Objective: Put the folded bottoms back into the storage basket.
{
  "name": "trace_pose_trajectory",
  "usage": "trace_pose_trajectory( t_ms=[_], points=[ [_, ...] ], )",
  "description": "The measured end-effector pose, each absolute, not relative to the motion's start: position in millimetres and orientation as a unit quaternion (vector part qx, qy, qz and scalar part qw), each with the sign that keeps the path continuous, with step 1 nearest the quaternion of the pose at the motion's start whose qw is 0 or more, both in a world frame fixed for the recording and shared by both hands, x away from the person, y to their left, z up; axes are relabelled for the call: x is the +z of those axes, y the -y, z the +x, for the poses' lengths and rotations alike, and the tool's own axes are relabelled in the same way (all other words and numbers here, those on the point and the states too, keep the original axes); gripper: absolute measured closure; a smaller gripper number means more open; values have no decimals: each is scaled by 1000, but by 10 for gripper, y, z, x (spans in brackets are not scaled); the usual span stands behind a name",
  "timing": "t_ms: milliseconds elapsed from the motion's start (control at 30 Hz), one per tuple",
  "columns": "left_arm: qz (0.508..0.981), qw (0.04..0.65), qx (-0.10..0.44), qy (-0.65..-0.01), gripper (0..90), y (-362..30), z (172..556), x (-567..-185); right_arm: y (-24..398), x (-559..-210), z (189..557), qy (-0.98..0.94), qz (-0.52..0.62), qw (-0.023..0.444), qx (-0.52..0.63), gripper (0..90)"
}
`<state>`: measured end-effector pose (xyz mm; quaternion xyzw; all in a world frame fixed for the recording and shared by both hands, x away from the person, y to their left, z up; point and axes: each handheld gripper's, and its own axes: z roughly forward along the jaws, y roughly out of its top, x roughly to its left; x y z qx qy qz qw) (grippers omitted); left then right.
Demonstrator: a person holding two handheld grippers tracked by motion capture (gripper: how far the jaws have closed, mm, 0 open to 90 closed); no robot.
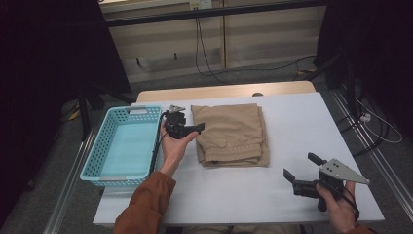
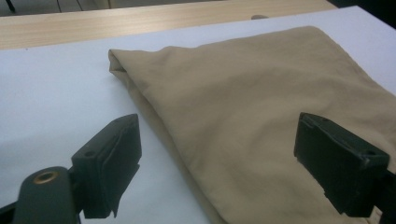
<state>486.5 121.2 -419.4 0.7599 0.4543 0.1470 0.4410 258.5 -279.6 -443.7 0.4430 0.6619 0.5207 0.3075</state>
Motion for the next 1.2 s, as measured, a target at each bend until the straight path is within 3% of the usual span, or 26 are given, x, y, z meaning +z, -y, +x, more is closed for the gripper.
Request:
trace_pose_trajectory(
  t_ms=[167,333,633,867,933,1100,1200],
  points=[
    [768,417,135,-467,216,-1206,4996,-4257,2790,-4438,2585,-663,443,307,520,6],
    [775,404,119,-470,333,-1195,5071,-4357,2795,-4442,2590,-663,443,306,520,6],
    [779,384,91,-486,365,-1210,5171,-4564,2795,-4447,2592,-667,442,303,518,6],
    [777,373,98,-498,365,-1187,5169,-4592,2800,-4455,2601,-664,449,296,519,9],
    [785,360,117,-490,384,-1147,5145,-4592,2801,-4455,2601,-664,449,296,519,10],
    [786,368,99,-487,484,-1142,5128,-4585,2796,-4455,2600,-667,447,295,518,10],
    [798,356,112,-473,490,-1092,5097,-4579,2798,-4457,2603,-667,448,295,517,10]
  ],
)
